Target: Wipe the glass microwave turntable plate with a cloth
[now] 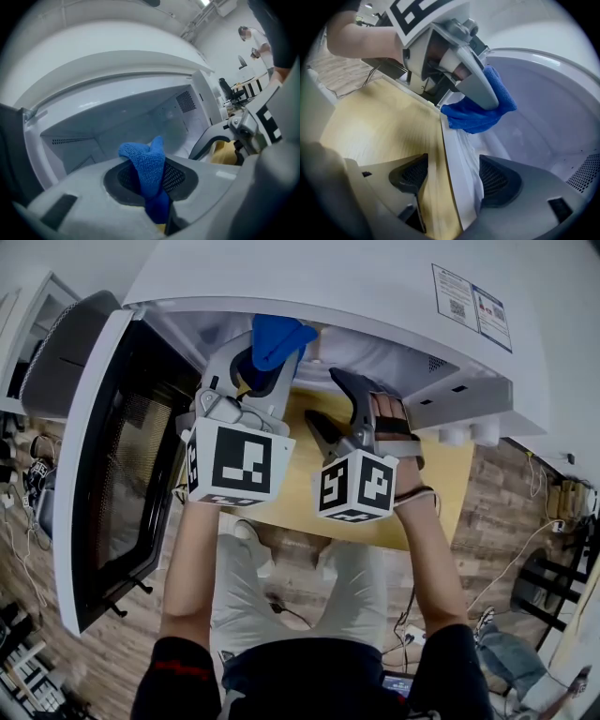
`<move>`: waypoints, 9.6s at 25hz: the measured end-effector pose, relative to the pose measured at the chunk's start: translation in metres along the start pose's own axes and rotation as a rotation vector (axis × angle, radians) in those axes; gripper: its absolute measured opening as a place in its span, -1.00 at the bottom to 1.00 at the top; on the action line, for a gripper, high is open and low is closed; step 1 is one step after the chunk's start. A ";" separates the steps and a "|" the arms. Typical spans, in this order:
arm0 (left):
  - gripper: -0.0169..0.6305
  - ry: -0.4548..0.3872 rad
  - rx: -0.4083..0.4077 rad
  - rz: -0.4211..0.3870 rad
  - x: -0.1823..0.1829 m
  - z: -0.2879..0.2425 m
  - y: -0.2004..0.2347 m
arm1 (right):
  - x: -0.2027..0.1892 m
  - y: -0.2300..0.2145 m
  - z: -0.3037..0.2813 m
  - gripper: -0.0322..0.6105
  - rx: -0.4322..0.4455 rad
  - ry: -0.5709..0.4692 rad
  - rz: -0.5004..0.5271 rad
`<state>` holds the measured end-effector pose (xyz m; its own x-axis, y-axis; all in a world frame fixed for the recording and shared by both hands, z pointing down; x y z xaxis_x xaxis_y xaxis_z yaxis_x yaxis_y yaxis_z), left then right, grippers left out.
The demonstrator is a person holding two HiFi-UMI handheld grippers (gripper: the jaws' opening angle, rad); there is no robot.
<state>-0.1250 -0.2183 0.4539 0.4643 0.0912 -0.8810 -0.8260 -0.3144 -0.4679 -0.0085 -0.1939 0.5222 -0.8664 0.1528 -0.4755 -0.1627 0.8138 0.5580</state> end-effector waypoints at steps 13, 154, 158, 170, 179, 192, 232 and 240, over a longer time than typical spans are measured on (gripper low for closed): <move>-0.76 0.100 -0.012 -0.132 -0.008 -0.049 0.001 | 0.000 0.000 -0.001 0.04 -0.008 -0.009 0.001; -0.76 0.295 -0.146 -0.167 0.000 -0.101 -0.017 | -0.003 0.003 -0.002 0.03 -0.063 -0.049 0.014; -0.76 0.283 -0.173 -0.177 0.005 -0.103 -0.025 | -0.003 0.003 -0.002 0.03 -0.063 -0.047 0.013; -0.76 0.243 -0.257 -0.212 0.021 -0.113 -0.049 | -0.003 0.003 -0.002 0.03 -0.056 -0.043 0.021; -0.75 0.230 -0.266 -0.228 0.024 -0.115 -0.054 | -0.003 0.003 -0.002 0.03 -0.056 -0.045 0.026; -0.75 0.244 -0.226 -0.188 0.015 -0.112 -0.038 | -0.003 0.003 -0.002 0.03 -0.057 -0.045 0.026; -0.75 0.386 -0.150 -0.144 -0.003 -0.069 0.000 | 0.005 0.001 0.021 0.03 0.048 -0.003 -0.137; -0.75 0.368 -0.120 -0.019 0.013 -0.034 -0.002 | 0.012 0.007 0.053 -0.31 0.158 -0.002 -0.297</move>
<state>-0.1064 -0.2490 0.4453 0.5808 -0.2401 -0.7778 -0.7830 -0.4263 -0.4531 0.0048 -0.1568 0.4838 -0.7912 -0.1030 -0.6028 -0.3327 0.8996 0.2829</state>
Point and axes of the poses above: the fingertips, and each gripper's own axes: z backward along the fingers, y to its left, x out of its top, the point moved 9 cm from there along z, backward along the fingers, and after that the axes turned 12 degrees about x, right-handed, at the moved point
